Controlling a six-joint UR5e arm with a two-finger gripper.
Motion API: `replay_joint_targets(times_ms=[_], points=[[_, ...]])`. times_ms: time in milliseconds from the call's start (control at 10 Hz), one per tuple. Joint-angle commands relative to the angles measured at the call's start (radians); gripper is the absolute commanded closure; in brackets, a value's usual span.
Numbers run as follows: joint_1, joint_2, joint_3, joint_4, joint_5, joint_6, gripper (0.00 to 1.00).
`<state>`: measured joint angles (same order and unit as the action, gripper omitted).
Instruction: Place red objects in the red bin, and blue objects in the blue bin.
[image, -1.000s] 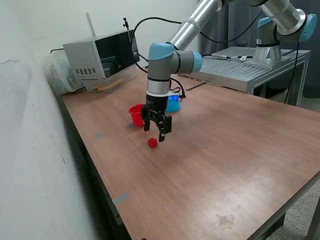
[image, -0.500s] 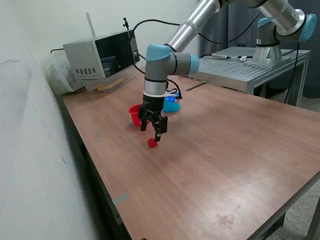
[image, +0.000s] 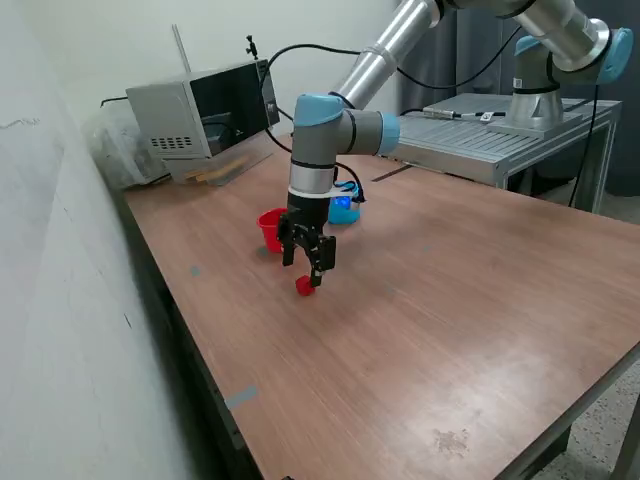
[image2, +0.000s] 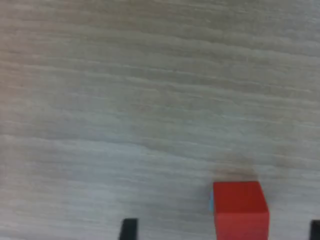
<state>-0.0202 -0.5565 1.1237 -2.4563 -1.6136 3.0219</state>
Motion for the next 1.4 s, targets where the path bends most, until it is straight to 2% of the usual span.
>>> replay_joint_targets(times_ms=[0, 800, 1100, 1300], points=[[0.002, 0.0, 0.002, -0.004, 0.004, 0.0, 1.0], [0.0, -0.017, 0.021, 0.0, -0.002, -0.008, 1.0], [-0.033, -0.161, 0.083, 0.008, -0.003, -0.015, 1.0], [-0.087, -0.244, 0.102, 0.028, -0.005, -0.035, 1.0]])
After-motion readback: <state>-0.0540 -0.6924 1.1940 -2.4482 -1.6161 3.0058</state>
